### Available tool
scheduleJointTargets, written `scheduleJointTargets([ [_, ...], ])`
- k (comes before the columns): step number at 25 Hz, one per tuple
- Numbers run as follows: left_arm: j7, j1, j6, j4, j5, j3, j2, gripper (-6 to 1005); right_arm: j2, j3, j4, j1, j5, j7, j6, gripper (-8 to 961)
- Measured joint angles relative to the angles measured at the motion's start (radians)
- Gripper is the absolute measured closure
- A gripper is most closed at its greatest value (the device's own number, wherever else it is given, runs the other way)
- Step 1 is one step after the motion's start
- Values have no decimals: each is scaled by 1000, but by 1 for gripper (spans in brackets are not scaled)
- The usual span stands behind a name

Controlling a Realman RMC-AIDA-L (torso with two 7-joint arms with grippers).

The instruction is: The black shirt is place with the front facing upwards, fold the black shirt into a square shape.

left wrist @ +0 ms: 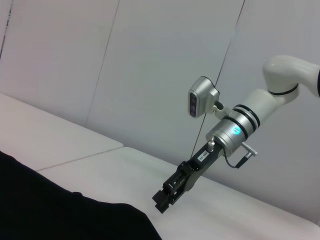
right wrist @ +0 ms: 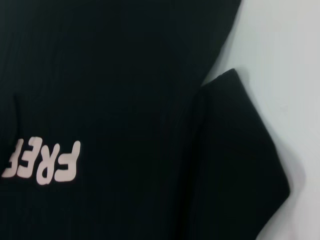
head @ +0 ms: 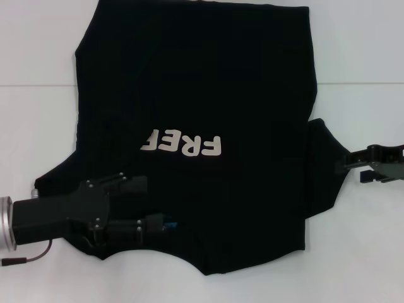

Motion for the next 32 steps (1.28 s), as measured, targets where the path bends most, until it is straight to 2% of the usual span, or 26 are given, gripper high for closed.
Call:
scheduleJointTargets([
  [17, 1, 0, 3, 0, -3, 0, -2, 49, 35, -53, 13, 18, 0, 1, 52, 180],
  [32, 1, 0, 5, -2, 1, -4, -2, 50, 38, -64, 35, 24, 6, -2, 99, 180],
])
